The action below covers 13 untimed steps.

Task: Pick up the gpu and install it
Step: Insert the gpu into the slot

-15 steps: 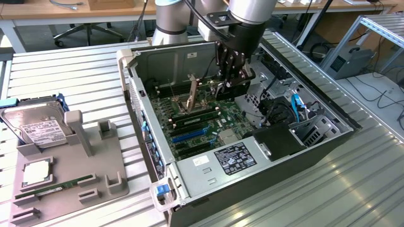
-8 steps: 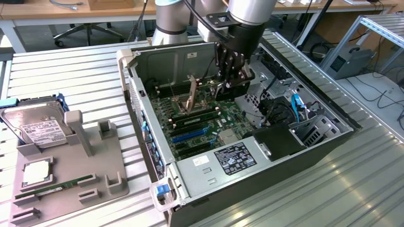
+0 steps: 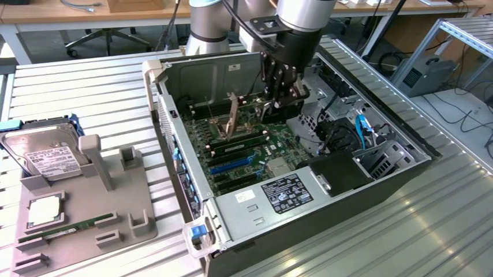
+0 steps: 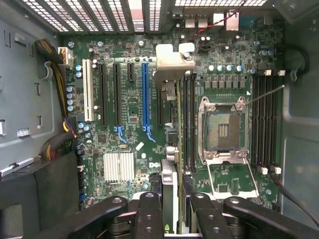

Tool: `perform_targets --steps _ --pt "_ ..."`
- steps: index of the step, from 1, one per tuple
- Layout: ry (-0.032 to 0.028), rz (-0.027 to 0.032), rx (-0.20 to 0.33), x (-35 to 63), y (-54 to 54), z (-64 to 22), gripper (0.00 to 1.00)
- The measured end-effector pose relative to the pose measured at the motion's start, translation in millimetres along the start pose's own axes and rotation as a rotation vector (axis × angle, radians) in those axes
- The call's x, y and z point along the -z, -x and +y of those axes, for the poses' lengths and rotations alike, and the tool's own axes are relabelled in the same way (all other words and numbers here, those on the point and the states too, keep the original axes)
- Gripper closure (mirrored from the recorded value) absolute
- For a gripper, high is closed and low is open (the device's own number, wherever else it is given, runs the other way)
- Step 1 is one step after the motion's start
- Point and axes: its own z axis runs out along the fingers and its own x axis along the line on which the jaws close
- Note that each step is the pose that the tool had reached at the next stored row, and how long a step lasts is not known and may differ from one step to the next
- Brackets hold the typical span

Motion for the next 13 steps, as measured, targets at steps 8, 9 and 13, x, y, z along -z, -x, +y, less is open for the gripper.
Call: perform_targets --steps 8,9,13 --pt "-0.0006 0.001 -0.023 -2.1 -1.1 0.3 0.73" --pt "-0.0008 0.0011 -0.036 -2.4 -1.1 0.3 0.73" --pt "-0.0011 0.0012 -0.046 -2.5 -1.1 0.4 0.73"
